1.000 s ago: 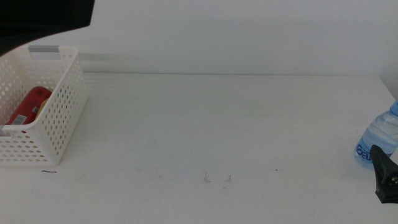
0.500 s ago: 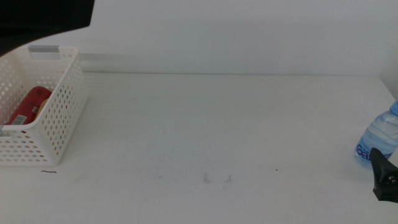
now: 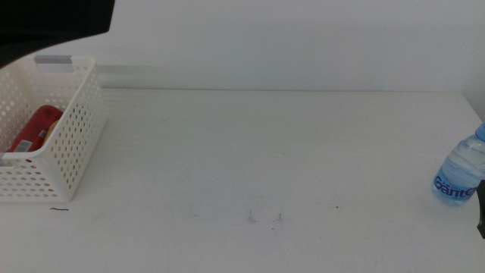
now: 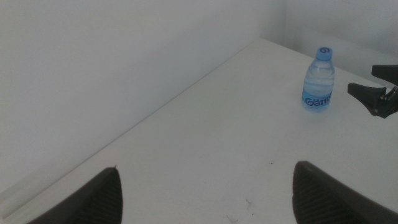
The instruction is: Use arms to grab the bottles and put them into the dustbin to the left of the table.
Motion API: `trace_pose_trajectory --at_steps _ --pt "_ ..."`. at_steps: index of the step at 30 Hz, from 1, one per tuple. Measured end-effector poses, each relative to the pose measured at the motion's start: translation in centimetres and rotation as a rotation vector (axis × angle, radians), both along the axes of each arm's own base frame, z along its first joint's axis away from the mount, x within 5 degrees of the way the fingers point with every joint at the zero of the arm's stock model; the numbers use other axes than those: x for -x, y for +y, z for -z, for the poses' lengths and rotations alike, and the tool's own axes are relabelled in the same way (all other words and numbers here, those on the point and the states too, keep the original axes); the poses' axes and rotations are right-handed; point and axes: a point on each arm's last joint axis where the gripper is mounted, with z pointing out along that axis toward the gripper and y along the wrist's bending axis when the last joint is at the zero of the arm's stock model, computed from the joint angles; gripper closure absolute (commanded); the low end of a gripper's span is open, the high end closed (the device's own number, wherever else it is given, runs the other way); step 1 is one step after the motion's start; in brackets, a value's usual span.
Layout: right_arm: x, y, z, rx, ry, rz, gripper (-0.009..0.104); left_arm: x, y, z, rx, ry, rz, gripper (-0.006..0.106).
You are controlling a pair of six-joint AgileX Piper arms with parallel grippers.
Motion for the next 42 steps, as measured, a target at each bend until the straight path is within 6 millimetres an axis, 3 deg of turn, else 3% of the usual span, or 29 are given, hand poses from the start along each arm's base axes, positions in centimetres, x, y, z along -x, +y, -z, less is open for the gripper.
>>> trace_pose_trajectory --at_steps 8,14,37,39,41,42 --pt "-0.3 0.1 0.0 -0.009 -0.041 -0.016 0.008 0.0 0.0 0.0 0.000 0.000 0.000 0.007" --pt "-1.0 0.0 2.1 -0.041 0.066 -0.019 0.008 0.0 0.0 0.0 0.000 0.000 0.000 0.007" --pt "-11.2 -1.8 4.8 -0.131 0.026 -0.029 0.010 0.0 0.0 0.0 0.000 0.000 0.000 0.007" --pt "-11.9 -1.9 4.7 -0.130 0.010 -0.036 0.020 0.0 0.0 0.0 0.000 0.000 0.000 0.007" --pt "-12.6 -1.9 4.5 -0.125 -0.002 -0.046 0.051 0.0 0.0 0.0 0.000 0.000 0.000 0.007" --pt "-12.9 -1.9 4.5 -0.123 0.004 -0.049 0.075 0.0 0.0 0.0 0.000 0.000 0.000 0.007"
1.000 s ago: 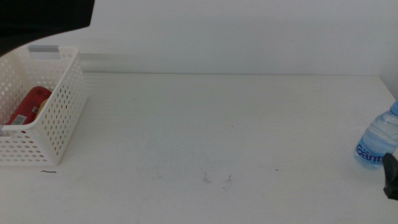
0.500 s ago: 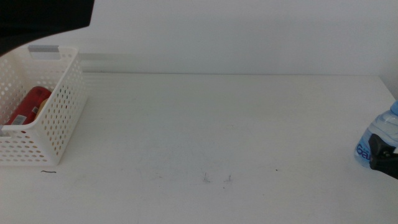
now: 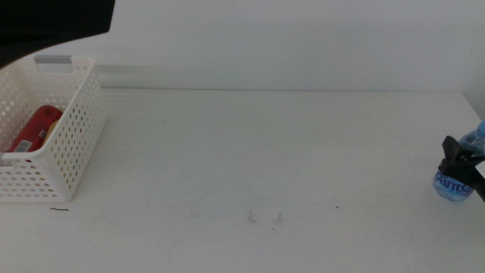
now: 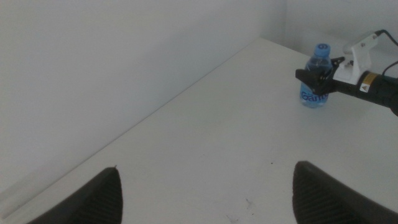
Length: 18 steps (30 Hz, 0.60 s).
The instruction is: Use arms to grab the bottles and put them into the dustbin to the left of the table.
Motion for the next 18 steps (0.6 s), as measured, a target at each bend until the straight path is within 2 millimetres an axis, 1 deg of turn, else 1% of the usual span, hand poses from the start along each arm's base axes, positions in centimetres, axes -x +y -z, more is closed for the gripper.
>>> trace_pose_trajectory --at_steps 1,3,5,6,8,11,15,16,18 --pt "-0.3 0.2 0.0 0.001 0.003 -0.008 0.096 0.0 0.0 0.0 0.000 0.000 0.000 0.007" --pt "-0.8 0.8 -0.1 0.002 0.014 -0.027 0.095 0.0 0.0 0.0 0.000 0.000 0.000 0.007" --pt "-1.5 1.9 -0.3 0.005 0.011 -0.068 0.097 0.0 0.0 0.0 0.000 0.000 0.000 0.007" --pt "-2.0 2.9 -0.4 0.006 0.011 -0.100 0.097 0.0 0.0 0.0 0.000 0.000 0.000 0.007" --pt "-3.1 5.4 -0.7 0.015 0.013 -0.190 0.097 0.0 0.0 0.0 0.000 0.000 0.000 0.007" --pt "-5.6 9.8 -1.6 0.043 0.014 -0.328 0.097 0.0 0.0 0.0 0.000 0.000 0.000 0.007" --pt "-10.3 15.9 -3.6 0.081 -0.022 -0.463 0.097 0.0 0.0 0.0 0.000 0.000 0.000 0.007" --pt "-11.3 17.5 -3.7 0.094 -0.029 -0.496 0.097 0.0 0.0 0.0 0.000 0.000 0.000 0.007" --pt "-12.8 20.1 -3.1 0.117 -0.019 -0.552 0.097 0.0 0.0 0.0 0.000 0.000 0.000 0.007"
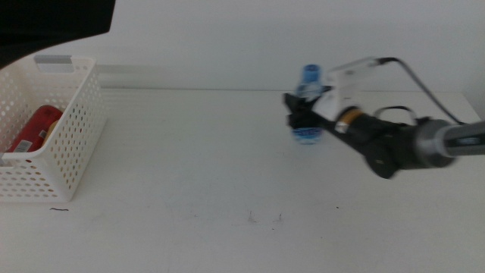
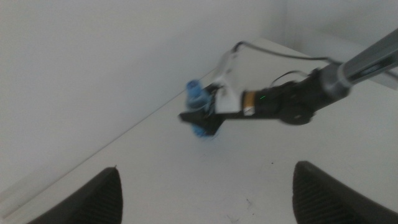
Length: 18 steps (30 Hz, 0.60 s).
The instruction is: Use arms to grab the bottles and put them into the dustbin to the left of the table.
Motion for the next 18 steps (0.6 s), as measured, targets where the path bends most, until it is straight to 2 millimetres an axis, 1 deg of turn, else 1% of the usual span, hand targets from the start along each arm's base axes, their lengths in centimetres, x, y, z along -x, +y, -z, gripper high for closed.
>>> trace_pose_trajectory --at_steps 1,4,7,8,9,10,11,13,14,15,18 --pt "-0.7 1.2 0.5 0.008 0.007 -0.022 0.097 0.0 0.0 0.0 0.000 0.000 0.000 0.007" --pt "-1.9 3.7 1.9 -0.001 0.021 -0.062 0.097 0.0 0.0 0.0 0.000 0.000 0.000 0.007" --pt "-2.4 4.9 2.2 -0.028 0.011 -0.078 0.092 0.0 0.0 0.0 0.000 0.000 0.000 0.007" --pt "-2.3 5.2 2.3 -0.032 0.011 -0.083 0.087 0.0 0.0 0.0 0.000 0.000 0.000 0.007" --pt "-2.3 5.2 2.3 -0.038 0.012 -0.081 0.079 0.0 0.0 0.0 0.000 0.000 0.000 0.007" --pt "-2.2 5.2 2.4 -0.046 0.019 -0.080 0.067 0.0 0.0 0.0 0.000 0.000 0.000 0.007" --pt "-2.1 5.3 2.5 -0.052 0.031 -0.076 0.053 0.0 0.0 0.0 0.000 0.000 0.000 0.007" --pt "-1.7 5.0 2.1 -0.059 0.056 -0.063 0.022 0.0 0.0 0.0 0.000 0.000 0.000 0.007" --pt "-1.3 4.8 1.7 -0.052 0.076 -0.057 0.009 0.0 0.0 0.0 0.000 0.000 0.000 0.007" --pt "-0.8 4.5 1.5 -0.040 0.097 -0.052 0.002 0.0 0.0 0.0 0.000 0.000 0.000 0.007" --pt "1.8 3.3 0.3 0.011 0.170 -0.042 0.003 0.0 0.0 0.0 0.000 0.000 0.000 0.007"
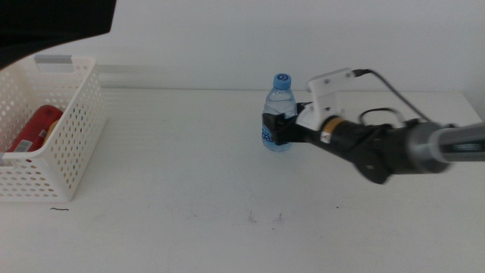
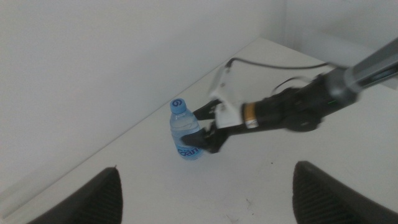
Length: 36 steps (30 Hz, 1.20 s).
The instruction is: Use arms to grab the bottles and put them into the dustbin to the left of the table.
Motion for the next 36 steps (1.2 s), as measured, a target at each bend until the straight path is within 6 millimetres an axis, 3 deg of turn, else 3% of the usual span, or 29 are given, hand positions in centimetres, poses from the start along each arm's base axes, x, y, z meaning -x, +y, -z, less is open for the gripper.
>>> trace_pose_trajectory --at_steps 2,11,14,17,21,36 --pt "2.3 -1.2 -2.4 0.024 0.030 0.014 0.003 0.0 0.0 0.0 0.000 0.000 0.000 0.007" --pt "14.8 -8.2 -18.9 0.039 0.047 0.186 0.004 0.0 0.0 0.0 0.000 0.000 0.000 0.007" --pt "18.5 -10.1 -22.8 0.029 0.006 0.207 0.004 0.0 0.0 0.0 0.000 0.000 0.000 0.007" --pt "20.8 -10.9 -24.3 0.033 0.001 0.184 0.005 0.0 0.0 0.0 0.000 0.000 0.000 0.007" --pt "22.3 -11.2 -24.8 0.034 0.004 0.145 0.007 0.0 0.0 0.0 0.000 0.000 0.000 0.007" --pt "23.0 -11.5 -25.2 0.030 -0.006 0.138 0.007 -0.1 0.1 0.0 -0.009 -0.014 -0.012 0.007"
